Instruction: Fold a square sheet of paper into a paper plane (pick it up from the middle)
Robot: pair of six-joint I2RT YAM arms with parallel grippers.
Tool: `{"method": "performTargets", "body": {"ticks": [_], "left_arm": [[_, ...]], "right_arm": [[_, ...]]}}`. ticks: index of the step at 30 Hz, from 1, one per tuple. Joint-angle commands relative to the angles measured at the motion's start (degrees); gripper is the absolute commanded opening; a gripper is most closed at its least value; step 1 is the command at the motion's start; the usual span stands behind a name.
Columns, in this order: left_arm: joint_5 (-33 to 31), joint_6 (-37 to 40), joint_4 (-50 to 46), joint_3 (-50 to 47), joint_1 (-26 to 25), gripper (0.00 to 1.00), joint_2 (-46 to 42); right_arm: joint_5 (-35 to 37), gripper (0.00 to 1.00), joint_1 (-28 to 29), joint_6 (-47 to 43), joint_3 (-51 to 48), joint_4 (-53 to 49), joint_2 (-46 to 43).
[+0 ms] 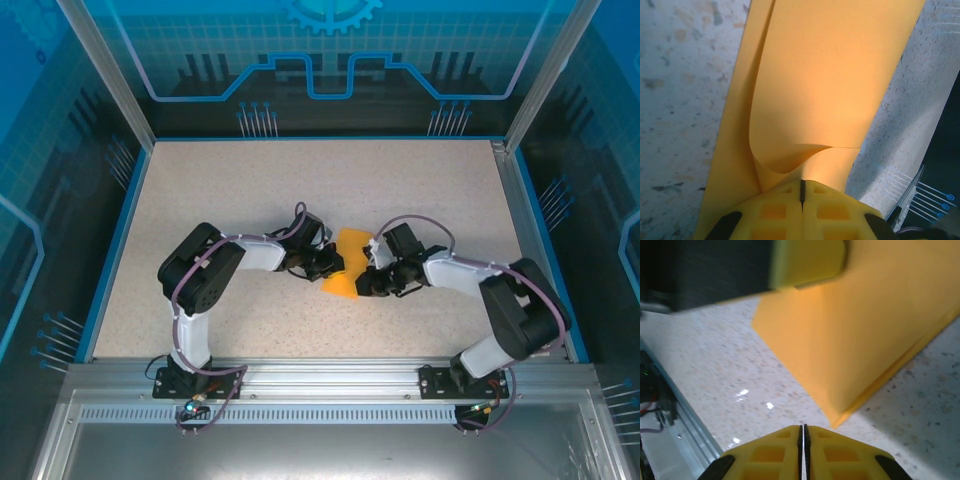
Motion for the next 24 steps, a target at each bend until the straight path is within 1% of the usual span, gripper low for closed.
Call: {"method": "performTargets", "body": {"ticks": [1, 6, 8, 11, 15, 19, 24], "left_arm": [[-1.14, 2.62, -5.82, 0.09, -0.48, 0.00, 0.97], [-2.62, 2.81, -4.92, -0.25, -0.54, 0.00, 0.73], [-2.25, 2.64, -4.36, -0.19, -0.57, 0.00, 1.12], [-1.69, 3.45, -5.33, 1.10, -0.57, 0.00, 1.87], [-1.72, 5.05, -7.88, 2.98, -0.61, 0.00, 1.84], [-2.71, 4.93, -7.42, 1.65, -0.58, 0.00, 0.74], [-2.25, 4.66, -6.96, 1.66, -0.56, 0.00, 1.07]], "right_arm": [[3.21, 0.13, -0.34, 5.01, -1.48, 2.26, -5.14], [10.33, 0.11, -0.33, 4.39, 1.30, -0.51, -8.23], [11.79, 0.11, -0.33, 3.45, 1.22, 0.64, -8.99], [13.80, 0.11, -0.39, 2.55, 2.41, -1.62, -8.38], [13.10, 0.10, -0.59, 3.81, 3.32, -5.17, -6.38], [10.65, 0.12, -0.59, 4.62, 1.21, -2.65, -6.67], [8.95, 0.14, -0.59, 5.62, -0.52, -0.48, -7.78]]}}
